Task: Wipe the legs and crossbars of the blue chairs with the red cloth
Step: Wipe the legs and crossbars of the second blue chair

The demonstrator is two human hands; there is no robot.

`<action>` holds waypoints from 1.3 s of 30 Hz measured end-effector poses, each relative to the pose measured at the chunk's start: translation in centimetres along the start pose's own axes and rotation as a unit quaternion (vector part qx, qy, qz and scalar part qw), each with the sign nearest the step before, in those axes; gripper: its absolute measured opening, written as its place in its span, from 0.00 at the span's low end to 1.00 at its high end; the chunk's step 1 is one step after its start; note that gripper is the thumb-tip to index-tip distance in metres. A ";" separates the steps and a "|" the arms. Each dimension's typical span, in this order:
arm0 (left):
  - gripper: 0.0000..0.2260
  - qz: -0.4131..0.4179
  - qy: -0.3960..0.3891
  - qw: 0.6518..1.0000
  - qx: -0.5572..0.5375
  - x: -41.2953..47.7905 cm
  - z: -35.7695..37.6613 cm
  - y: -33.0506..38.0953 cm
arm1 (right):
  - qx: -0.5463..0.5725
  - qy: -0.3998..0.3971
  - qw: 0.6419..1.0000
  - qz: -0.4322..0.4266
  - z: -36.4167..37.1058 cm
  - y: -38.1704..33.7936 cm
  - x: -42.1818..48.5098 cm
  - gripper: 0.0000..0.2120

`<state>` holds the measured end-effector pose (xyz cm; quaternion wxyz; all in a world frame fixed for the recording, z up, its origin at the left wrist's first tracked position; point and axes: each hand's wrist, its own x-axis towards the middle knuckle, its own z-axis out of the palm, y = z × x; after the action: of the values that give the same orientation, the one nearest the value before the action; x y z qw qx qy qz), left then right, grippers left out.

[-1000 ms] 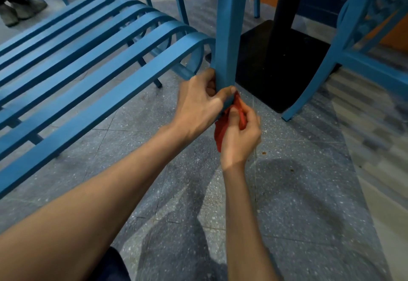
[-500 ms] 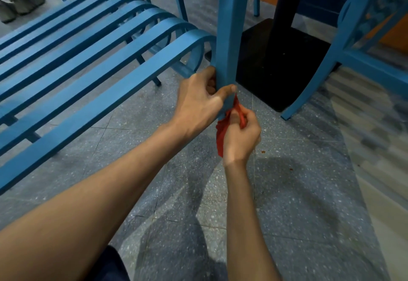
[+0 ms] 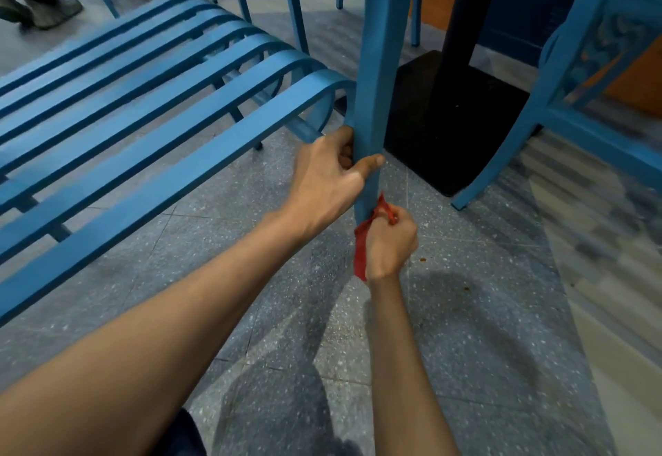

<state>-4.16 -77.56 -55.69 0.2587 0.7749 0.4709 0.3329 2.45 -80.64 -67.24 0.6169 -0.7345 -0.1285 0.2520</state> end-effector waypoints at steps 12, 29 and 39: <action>0.08 -0.070 0.023 0.995 -0.062 -0.8 0.5 0.7 | -0.040 -0.046 0.985 -0.158 -1.9 1.6 -2.0 0.08; 0.18 -0.359 -0.030 0.858 -0.365 -9.9 8.3 0.6 | -0.334 -0.497 0.777 0.195 -6.8 -6.0 7.3 0.11; 0.18 -0.458 0.038 0.742 -0.489 -10.7 11.9 -4.0 | -0.227 -0.533 0.781 0.234 -6.7 -2.4 6.5 0.11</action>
<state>-0.91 -86.52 -69.15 0.7052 0.2206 0.5510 0.3878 11.72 -82.59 -65.53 0.1871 -0.6096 -0.3144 0.7032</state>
